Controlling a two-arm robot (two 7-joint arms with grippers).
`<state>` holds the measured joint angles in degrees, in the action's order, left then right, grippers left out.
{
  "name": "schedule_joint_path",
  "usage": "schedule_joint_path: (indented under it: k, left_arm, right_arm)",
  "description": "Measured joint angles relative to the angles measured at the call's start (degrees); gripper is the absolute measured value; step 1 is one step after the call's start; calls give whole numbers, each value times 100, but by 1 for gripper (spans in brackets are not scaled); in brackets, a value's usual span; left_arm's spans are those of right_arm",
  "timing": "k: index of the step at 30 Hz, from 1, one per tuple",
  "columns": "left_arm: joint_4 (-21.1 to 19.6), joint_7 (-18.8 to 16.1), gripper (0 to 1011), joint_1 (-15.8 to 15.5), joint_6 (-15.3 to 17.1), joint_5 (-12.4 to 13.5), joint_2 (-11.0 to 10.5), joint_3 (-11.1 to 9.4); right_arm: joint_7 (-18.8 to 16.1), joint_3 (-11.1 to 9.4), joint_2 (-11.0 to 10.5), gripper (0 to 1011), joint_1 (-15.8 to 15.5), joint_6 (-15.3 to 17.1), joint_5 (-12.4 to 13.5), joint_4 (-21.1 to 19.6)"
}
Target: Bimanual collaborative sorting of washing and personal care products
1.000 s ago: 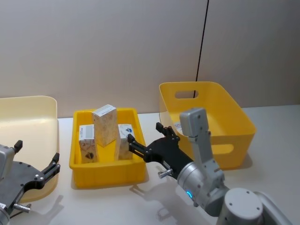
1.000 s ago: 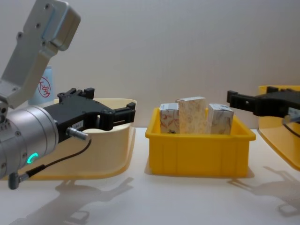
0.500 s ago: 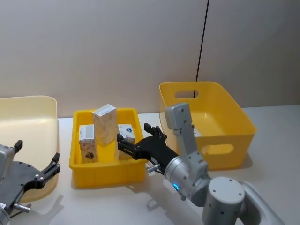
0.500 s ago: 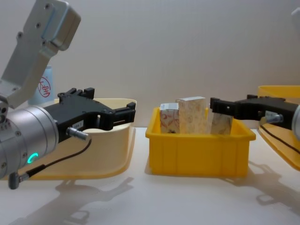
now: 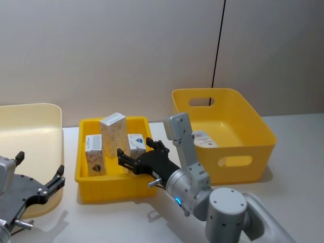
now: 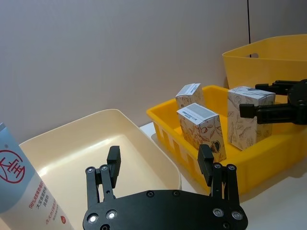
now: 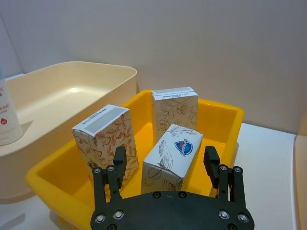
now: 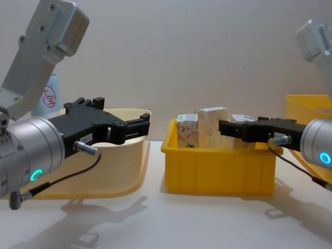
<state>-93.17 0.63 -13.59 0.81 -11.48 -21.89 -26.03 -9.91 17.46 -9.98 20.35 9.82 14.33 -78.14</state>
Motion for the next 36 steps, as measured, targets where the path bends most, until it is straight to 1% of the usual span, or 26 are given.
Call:
schedule_joint_path:
  k: [2, 8, 11, 13, 14, 16, 17, 19, 20, 21, 23, 25, 27, 28, 32, 36]
  left_arm:
    - [0, 0, 1003, 0, -1, 0, 0, 0]
    - [0, 0, 1003, 0, -2, 0, 0, 0]
    - [0, 0, 1003, 0, -2, 0, 0, 0]
    - [0, 0, 1003, 0, -2, 0, 0, 0]
    - [0, 0, 1003, 0, -2, 0, 0, 0]
    - [0, 0, 1003, 0, -2, -1, 0, 0]
    - [0, 0, 1003, 0, -2, 0, 0, 0]
    - [0, 0, 1003, 0, -2, 0, 0, 0]
    - [0, 0, 1003, 0, -2, 0, 0, 0]
    - [0, 0, 1003, 0, -2, 0, 0, 0]
    - [0, 0, 1003, 0, -2, 0, 0, 0]
    - [0, 0, 1003, 0, -2, 0, 0, 0]
    - [0, 0, 1003, 0, -2, 0, 0, 0]
    - [0, 0, 1003, 0, -2, 0, 0, 0]
    - [-1, 0, 1003, 0, -2, 0, 0, 0]
    - [0, 0, 1003, 0, -2, 0, 0, 0]
  right_arm:
    - [18, 24, 52, 1001, 59, -2, -39, 118]
    - [40, 52, 121, 1001, 134, -16, -100, 265]
    - [49, 60, 145, 961, 159, -22, -121, 315]
    - [62, 70, 169, 917, 186, -26, -141, 371]
    - [64, 72, 174, 868, 190, -27, -145, 380]
    - [66, 76, 183, 835, 201, -29, -153, 399]
    - [68, 79, 193, 780, 209, -31, -161, 417]
    - [70, 82, 198, 741, 216, -34, -166, 431]
    - [72, 84, 204, 681, 223, -37, -170, 442]
    - [73, 85, 208, 672, 226, -39, -171, 448]
    - [76, 89, 215, 586, 234, -42, -176, 466]
    - [78, 91, 218, 543, 239, -43, -179, 476]
    - [80, 92, 225, 482, 242, -45, -185, 484]
    - [80, 92, 226, 434, 242, -48, -188, 484]
    - [80, 82, 226, 413, 241, -74, -194, 483]
    - [79, 46, 215, 408, 216, -199, -208, 440]
